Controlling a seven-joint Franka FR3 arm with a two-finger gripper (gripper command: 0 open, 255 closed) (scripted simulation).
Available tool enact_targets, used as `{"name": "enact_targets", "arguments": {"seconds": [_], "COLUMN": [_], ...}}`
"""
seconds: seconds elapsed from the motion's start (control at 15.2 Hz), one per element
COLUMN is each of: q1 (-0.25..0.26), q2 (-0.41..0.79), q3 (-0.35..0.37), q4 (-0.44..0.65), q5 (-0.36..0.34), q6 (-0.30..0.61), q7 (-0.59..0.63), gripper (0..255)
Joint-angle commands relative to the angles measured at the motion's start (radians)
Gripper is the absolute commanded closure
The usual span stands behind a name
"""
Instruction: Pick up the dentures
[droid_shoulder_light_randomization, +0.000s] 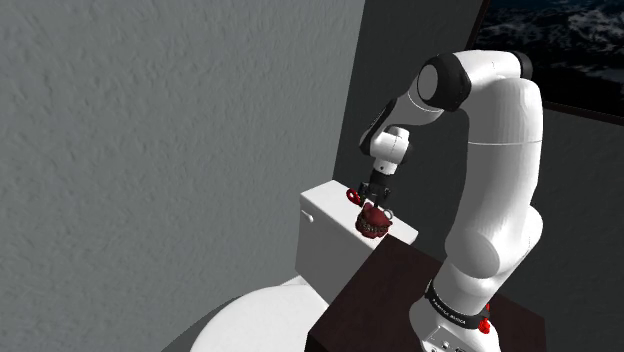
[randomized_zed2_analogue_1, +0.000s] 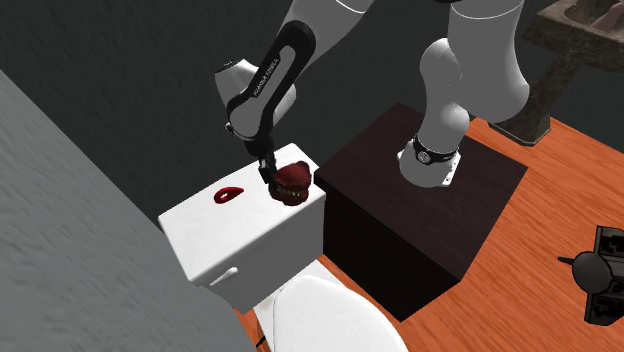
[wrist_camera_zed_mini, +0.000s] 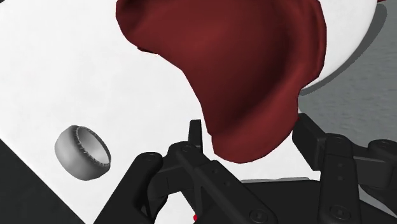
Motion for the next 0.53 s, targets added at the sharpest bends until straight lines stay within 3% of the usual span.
{"name": "enact_targets", "arguments": {"seconds": [0.0,0.46], "q1": [0.009,0.030], "q2": [-0.028,-0.115], "q3": [-0.011,-0.044], "q4": [-0.003,-0.008], "q5": [-0.022,-0.096], "q6": [-0.018,-0.080], "q7": [0.020,0.082], "gripper": [255,255]}}
